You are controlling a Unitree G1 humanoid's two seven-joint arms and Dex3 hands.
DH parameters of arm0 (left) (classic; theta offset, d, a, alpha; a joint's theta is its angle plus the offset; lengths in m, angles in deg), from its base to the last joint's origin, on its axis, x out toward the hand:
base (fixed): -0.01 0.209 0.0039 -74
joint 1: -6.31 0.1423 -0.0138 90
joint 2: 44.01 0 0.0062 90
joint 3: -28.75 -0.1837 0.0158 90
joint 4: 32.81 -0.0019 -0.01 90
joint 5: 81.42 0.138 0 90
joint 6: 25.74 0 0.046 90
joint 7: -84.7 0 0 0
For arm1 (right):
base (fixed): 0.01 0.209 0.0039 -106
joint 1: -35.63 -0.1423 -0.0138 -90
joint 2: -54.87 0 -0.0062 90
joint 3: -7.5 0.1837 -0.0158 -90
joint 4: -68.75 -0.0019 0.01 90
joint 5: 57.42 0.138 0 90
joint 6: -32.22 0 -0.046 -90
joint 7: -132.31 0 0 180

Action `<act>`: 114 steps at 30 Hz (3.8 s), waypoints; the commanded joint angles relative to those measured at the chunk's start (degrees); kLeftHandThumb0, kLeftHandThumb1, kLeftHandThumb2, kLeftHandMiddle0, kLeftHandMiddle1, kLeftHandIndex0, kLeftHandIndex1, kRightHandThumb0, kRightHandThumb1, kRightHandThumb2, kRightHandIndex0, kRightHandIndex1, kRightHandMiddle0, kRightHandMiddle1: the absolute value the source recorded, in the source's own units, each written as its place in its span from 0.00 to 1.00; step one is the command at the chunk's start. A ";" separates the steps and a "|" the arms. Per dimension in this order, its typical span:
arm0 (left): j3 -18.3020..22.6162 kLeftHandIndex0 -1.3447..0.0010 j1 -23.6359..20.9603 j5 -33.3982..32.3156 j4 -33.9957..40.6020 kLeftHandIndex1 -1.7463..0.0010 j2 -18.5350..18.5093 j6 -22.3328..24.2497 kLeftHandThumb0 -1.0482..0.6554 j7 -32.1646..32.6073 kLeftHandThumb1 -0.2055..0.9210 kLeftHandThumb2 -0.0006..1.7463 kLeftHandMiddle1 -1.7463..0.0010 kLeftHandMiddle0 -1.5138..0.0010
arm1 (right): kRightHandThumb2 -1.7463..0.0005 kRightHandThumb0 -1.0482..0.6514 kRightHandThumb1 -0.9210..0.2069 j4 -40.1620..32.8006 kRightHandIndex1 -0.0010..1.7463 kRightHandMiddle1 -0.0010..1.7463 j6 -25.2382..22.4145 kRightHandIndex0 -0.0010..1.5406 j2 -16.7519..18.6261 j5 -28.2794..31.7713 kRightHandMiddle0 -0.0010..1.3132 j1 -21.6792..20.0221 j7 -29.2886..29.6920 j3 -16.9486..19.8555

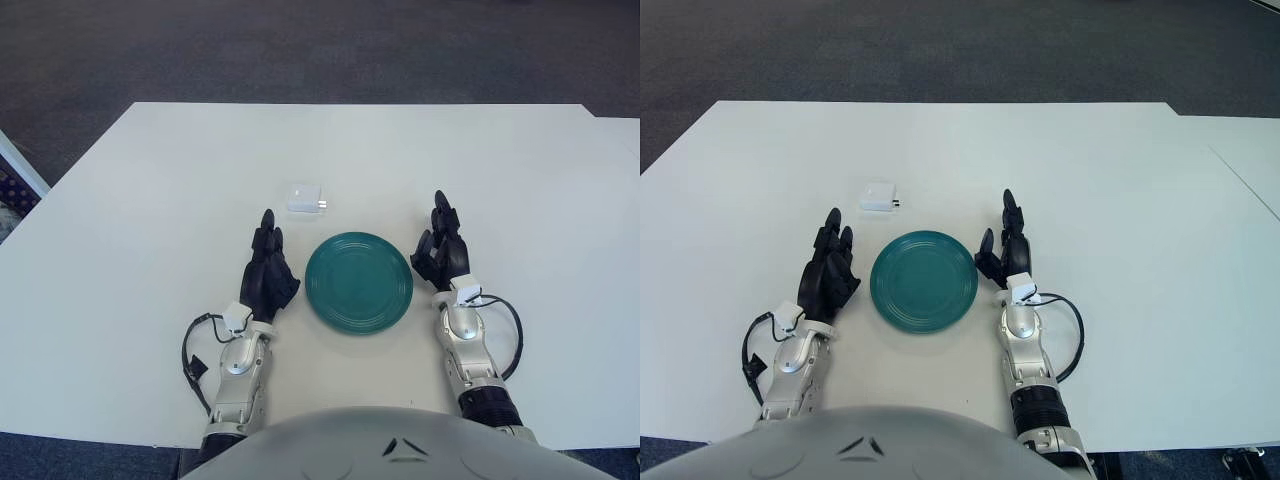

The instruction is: Put the charger into the plate.

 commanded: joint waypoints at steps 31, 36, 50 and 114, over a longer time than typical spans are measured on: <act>-6.35 0.92 -41.47 45.09 -0.58 0.96 -42.95 0.59 0.00 -9.87 1.00 0.30 1.00 1.00 | 0.46 0.06 0.00 10.81 0.00 0.08 5.76 0.01 -1.00 -5.82 0.00 1.86 6.52 -2.93; -10.62 0.91 -45.10 48.13 -9.15 0.94 -42.41 -3.99 0.00 -7.82 1.00 0.25 1.00 1.00 | 0.46 0.06 0.00 11.47 0.00 0.08 6.65 0.01 -0.69 -5.00 0.00 1.63 5.97 -2.84; -20.17 1.00 -53.84 55.29 -33.83 0.67 -41.49 -18.99 0.00 2.40 1.00 0.21 1.00 1.00 | 0.44 0.05 0.00 11.66 0.00 0.09 6.44 0.01 -1.16 -5.55 0.00 1.45 6.17 -3.13; -28.03 1.00 -66.67 55.85 -56.88 0.73 -26.97 -4.47 0.00 8.74 1.00 0.34 1.00 1.00 | 0.37 0.10 0.00 -37.42 0.01 0.19 -39.06 0.08 7.35 -61.81 0.00 13.54 3.29 -10.59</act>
